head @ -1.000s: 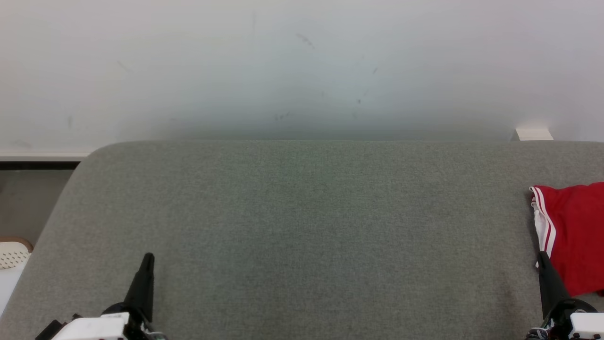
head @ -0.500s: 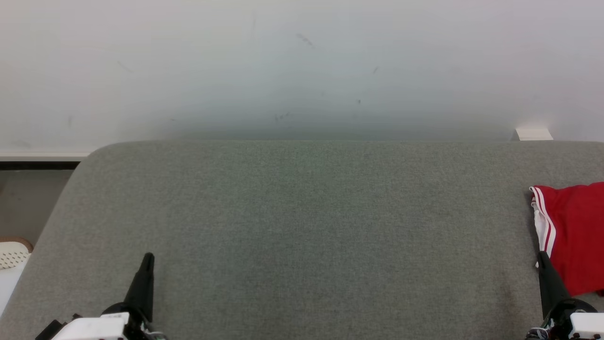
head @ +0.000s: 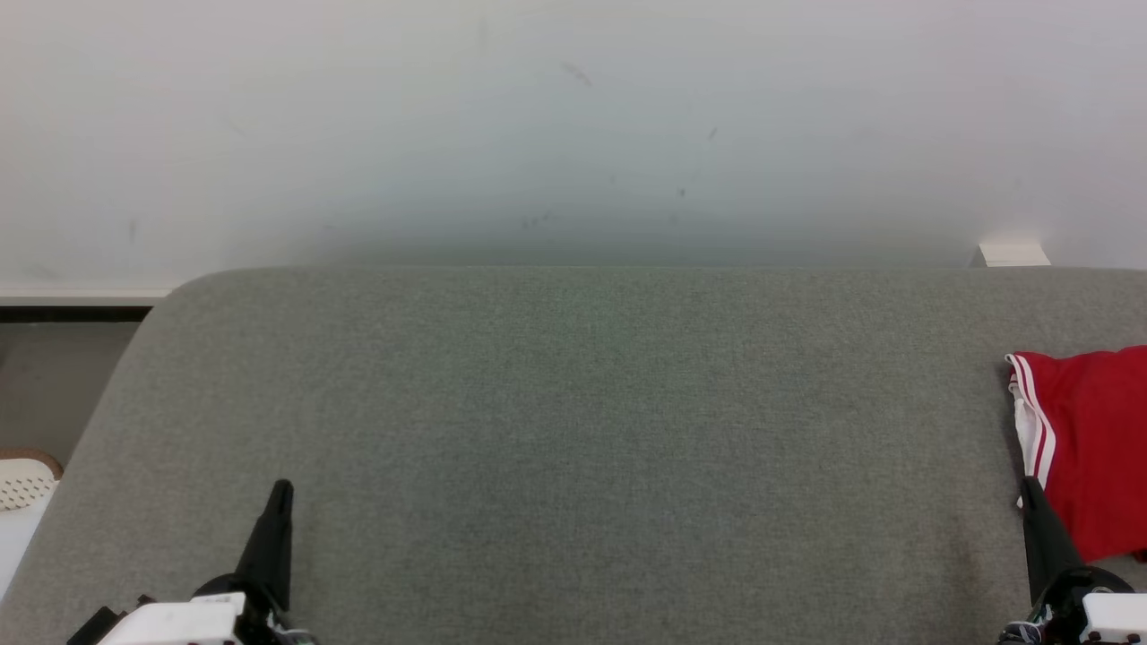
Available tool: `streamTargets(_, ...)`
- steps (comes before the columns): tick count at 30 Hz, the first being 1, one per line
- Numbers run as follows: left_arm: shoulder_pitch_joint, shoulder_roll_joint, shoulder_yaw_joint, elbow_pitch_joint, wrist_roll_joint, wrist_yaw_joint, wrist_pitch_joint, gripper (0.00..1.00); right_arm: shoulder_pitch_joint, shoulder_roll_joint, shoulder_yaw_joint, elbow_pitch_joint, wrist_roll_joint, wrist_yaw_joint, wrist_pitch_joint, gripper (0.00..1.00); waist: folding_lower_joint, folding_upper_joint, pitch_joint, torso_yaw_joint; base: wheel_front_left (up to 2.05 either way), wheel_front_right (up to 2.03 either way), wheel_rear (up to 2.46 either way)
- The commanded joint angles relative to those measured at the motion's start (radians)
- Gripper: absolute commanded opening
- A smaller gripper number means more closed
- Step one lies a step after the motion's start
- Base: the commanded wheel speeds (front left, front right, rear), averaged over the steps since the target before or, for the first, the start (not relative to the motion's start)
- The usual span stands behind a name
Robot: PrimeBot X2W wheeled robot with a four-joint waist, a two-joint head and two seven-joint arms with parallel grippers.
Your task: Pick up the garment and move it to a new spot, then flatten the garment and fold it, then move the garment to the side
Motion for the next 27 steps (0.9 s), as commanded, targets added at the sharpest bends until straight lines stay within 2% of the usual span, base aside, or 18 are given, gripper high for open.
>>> streamTargets(1,-0.007,0.007,0.002,-0.003,-0.012,-0.007,0.004,0.00,-0.012,-0.001,-0.003,-0.005,0.002,0.000,0.003,0.00,0.0000,0.0000,0.000,0.000,0.00,0.00,0.00)
streamTargets(27,-0.007,0.007,0.002,-0.003,-0.012,-0.007,0.004,0.00,-0.012,-0.001,-0.003,-0.005,0.002,0.000,0.003,0.00,0.0000,0.0000,0.000,0.000,0.00,0.00,0.00)
